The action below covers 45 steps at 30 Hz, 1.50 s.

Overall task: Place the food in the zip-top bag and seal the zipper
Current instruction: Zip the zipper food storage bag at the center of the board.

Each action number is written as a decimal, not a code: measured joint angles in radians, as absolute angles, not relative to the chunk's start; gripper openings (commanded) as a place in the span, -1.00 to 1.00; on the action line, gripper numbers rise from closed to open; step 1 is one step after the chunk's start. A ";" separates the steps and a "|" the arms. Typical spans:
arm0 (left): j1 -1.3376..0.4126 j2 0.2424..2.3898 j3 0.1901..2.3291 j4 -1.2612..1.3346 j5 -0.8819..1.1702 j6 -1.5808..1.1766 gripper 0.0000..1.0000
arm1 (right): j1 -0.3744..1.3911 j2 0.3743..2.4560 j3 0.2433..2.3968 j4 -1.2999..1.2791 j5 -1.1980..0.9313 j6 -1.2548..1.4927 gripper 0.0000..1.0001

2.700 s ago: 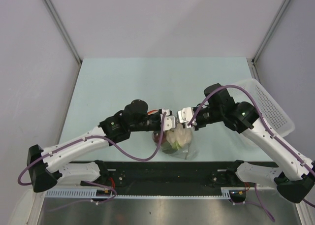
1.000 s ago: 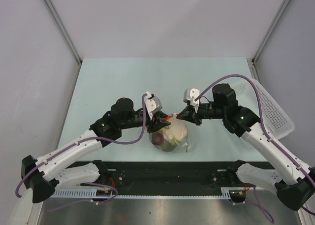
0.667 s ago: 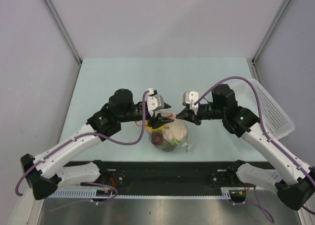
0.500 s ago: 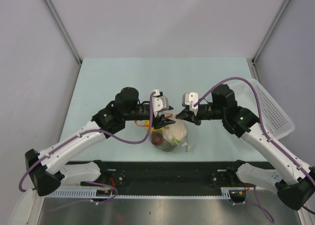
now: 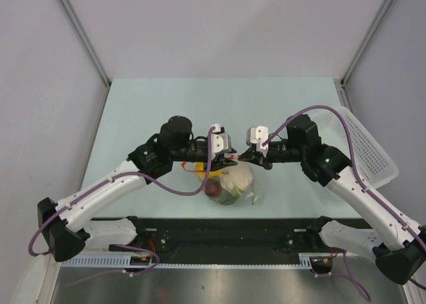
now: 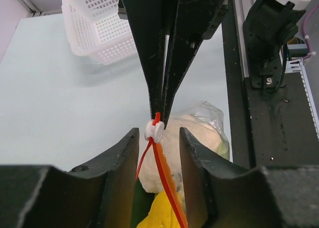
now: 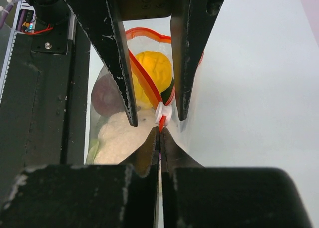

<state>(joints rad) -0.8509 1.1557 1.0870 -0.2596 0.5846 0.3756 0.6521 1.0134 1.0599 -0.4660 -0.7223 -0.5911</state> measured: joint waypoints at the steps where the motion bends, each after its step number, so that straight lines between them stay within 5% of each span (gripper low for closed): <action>1: -0.851 1.156 1.091 -0.260 0.586 0.376 -0.22 | 0.652 1.013 1.060 -0.466 -0.722 -0.593 -1.00; 8: -0.850 1.159 1.115 -0.269 0.599 0.376 -0.88 | 0.653 1.009 1.060 -0.470 -0.717 -0.599 -1.00; 11: -0.850 1.161 1.116 -0.279 0.606 0.383 -0.96 | 0.652 1.006 1.060 -0.476 -0.713 -0.599 -1.00; 31: -0.799 1.084 1.043 -0.391 0.539 0.439 -0.94 | 0.545 0.956 1.045 -0.522 -0.743 -0.604 -1.00; 45: -0.750 0.969 0.992 -0.581 0.455 0.481 -0.94 | 0.310 0.925 1.044 -0.607 -0.820 -0.664 -1.00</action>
